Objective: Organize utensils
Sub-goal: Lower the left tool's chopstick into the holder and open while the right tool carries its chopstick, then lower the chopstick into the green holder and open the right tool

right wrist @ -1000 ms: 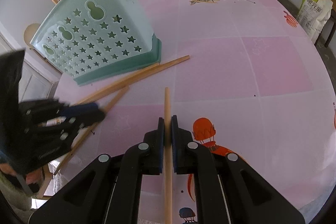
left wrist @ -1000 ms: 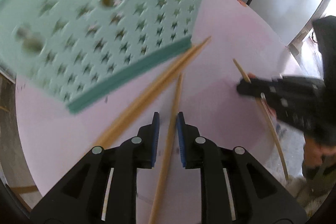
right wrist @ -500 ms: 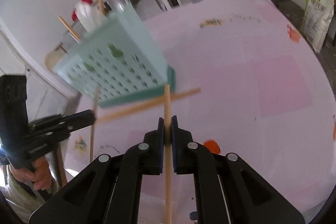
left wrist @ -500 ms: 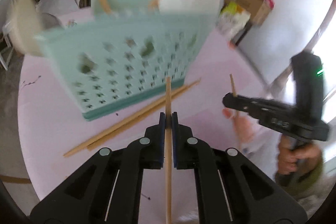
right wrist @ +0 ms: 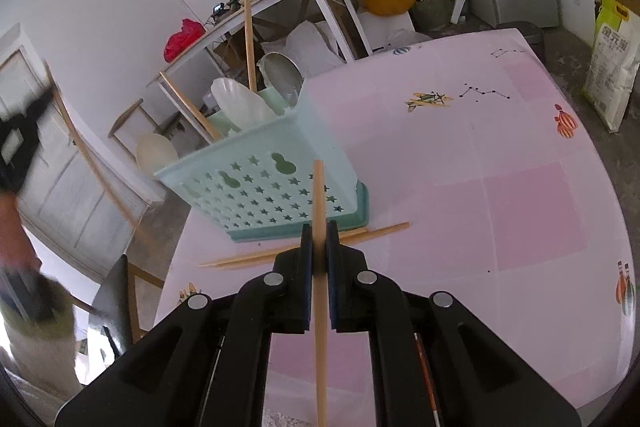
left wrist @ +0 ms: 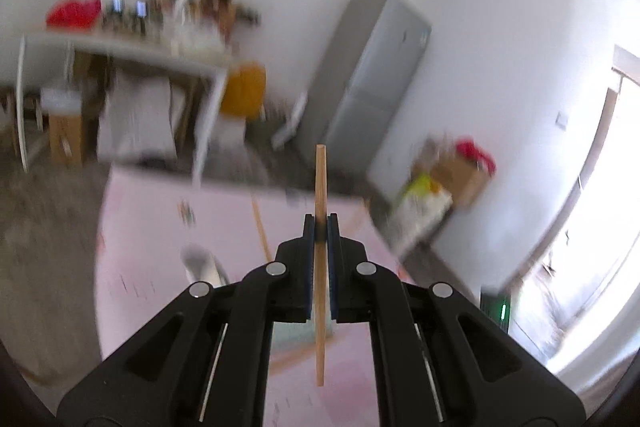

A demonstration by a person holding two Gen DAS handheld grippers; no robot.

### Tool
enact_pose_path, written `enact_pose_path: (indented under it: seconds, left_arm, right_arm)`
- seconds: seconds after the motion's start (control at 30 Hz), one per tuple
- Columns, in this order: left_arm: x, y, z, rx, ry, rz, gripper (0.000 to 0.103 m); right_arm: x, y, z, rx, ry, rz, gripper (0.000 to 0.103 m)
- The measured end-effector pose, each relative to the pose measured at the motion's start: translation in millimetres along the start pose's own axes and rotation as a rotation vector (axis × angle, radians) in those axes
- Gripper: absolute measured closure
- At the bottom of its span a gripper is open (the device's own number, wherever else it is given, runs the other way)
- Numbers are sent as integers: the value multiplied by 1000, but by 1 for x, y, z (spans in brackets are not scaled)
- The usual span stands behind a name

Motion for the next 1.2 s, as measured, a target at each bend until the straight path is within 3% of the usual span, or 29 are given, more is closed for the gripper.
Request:
enact_pose_path:
  seconds: [0.17,0.3,0.4,0.57,0.83,0.93,1.2]
  left_arm:
    - [-54,-3,-26,-2,-214,-8,98]
    - [-62,2,-7,7,-267,-77,98]
    - [-53,10,27,-33,-246,-106,98]
    - [-27,36,74,-27,-171,-204,99]
    - [26,59,120,-3,-44,-277,98]
    - [41,56,124,12,1,-263,83]
    - [57,32,88,-16,0,-154,52]
  right_arm:
    - [5,-1,0,2,7,9,96]
    - [5,0,2,3,11,10,96]
    - [5,1,3,3,13,7,96]
    - [7,-2,3,0,21,18,96]
    - [9,-6,4,-6,25,41,96]
    - [8,-6,3,-8,23,41,96]
    - [-4,9,-16,-36,-27,5,96]
Point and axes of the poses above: each gripper's, at about its wrist camera, not at the fingertips, and z roughly the way its jaws point, y to its left, x to its underside, the point moved 7 cm from there along z, roughly the way its jaws point, and after that the axes turned 10 degrees about y, right-handed, at the moved point
